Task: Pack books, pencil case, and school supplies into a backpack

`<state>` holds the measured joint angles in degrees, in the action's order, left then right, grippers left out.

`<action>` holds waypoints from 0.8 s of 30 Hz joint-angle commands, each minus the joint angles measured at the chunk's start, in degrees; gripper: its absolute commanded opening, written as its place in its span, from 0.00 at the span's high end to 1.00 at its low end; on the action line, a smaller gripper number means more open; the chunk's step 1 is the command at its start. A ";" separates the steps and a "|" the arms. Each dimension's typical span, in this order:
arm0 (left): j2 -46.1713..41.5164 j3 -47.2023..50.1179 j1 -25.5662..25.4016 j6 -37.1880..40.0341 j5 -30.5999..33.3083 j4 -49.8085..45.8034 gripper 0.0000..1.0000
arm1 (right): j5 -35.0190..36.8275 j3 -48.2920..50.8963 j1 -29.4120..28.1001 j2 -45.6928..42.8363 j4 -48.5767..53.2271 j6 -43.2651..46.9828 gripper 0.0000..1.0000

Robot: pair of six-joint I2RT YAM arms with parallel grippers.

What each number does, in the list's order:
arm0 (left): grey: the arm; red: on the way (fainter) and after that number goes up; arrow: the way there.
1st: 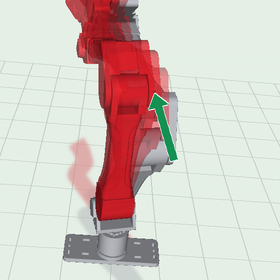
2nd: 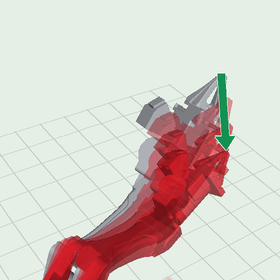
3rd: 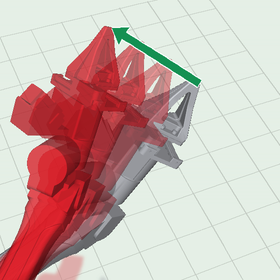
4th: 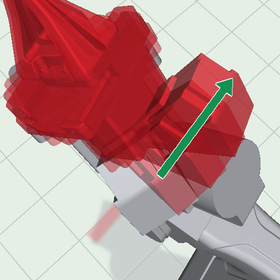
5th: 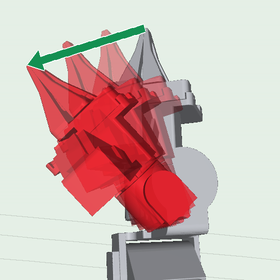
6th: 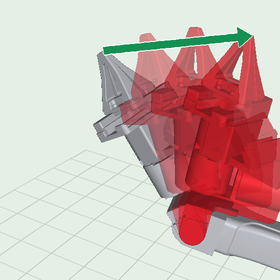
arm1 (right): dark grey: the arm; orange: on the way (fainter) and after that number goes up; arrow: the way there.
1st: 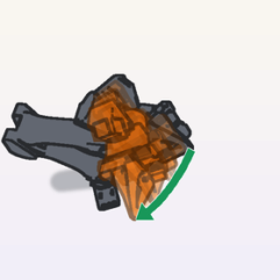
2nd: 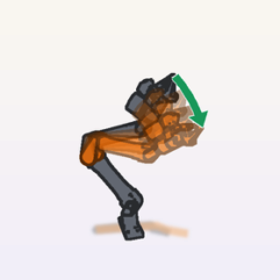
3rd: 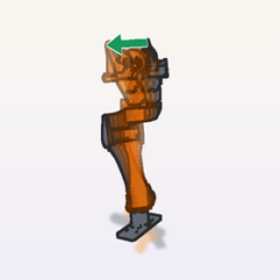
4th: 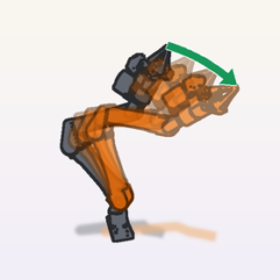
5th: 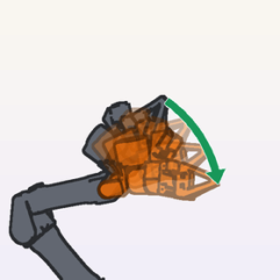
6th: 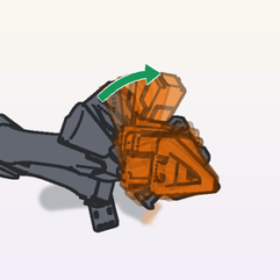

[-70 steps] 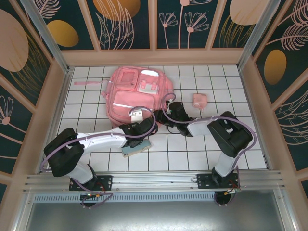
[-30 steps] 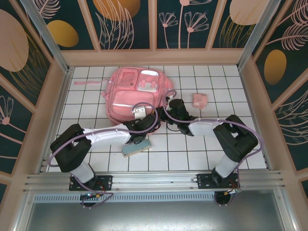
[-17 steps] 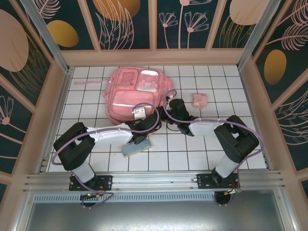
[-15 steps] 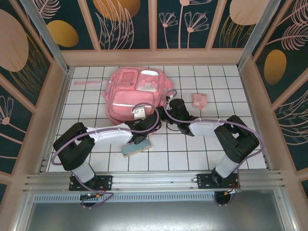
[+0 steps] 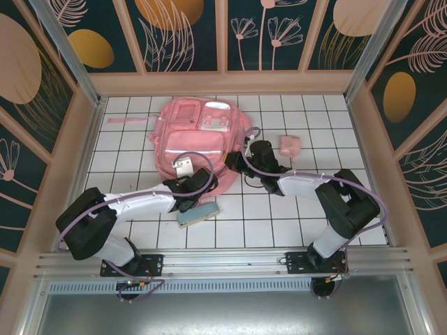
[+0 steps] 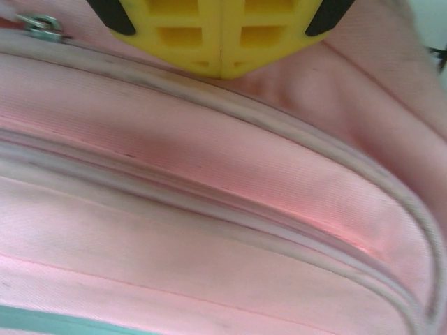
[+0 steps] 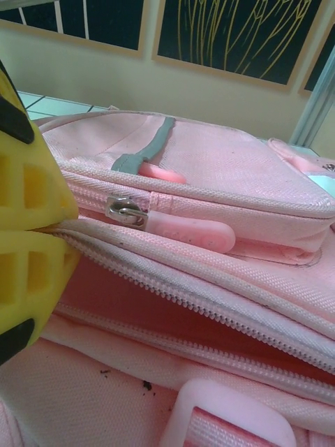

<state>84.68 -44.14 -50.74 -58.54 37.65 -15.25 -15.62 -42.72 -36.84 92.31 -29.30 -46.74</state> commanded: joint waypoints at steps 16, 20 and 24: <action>-0.23 -1.99 -0.15 14.23 -10.59 14.83 0.11 | -3.02 -4.60 0.11 -3.36 -3.31 0.53 1.00; 4.47 -5.60 -2.28 14.09 -7.06 12.28 0.12 | -2.95 -4.56 0.01 -3.55 -3.26 0.27 1.00; 7.27 -7.56 -3.55 13.30 -4.88 10.28 0.11 | -2.93 -4.47 0.05 -3.69 -3.21 0.33 1.00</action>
<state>90.02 -49.63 -53.39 -45.63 31.33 -4.23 -16.10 -44.23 -36.07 91.53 -27.09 -46.63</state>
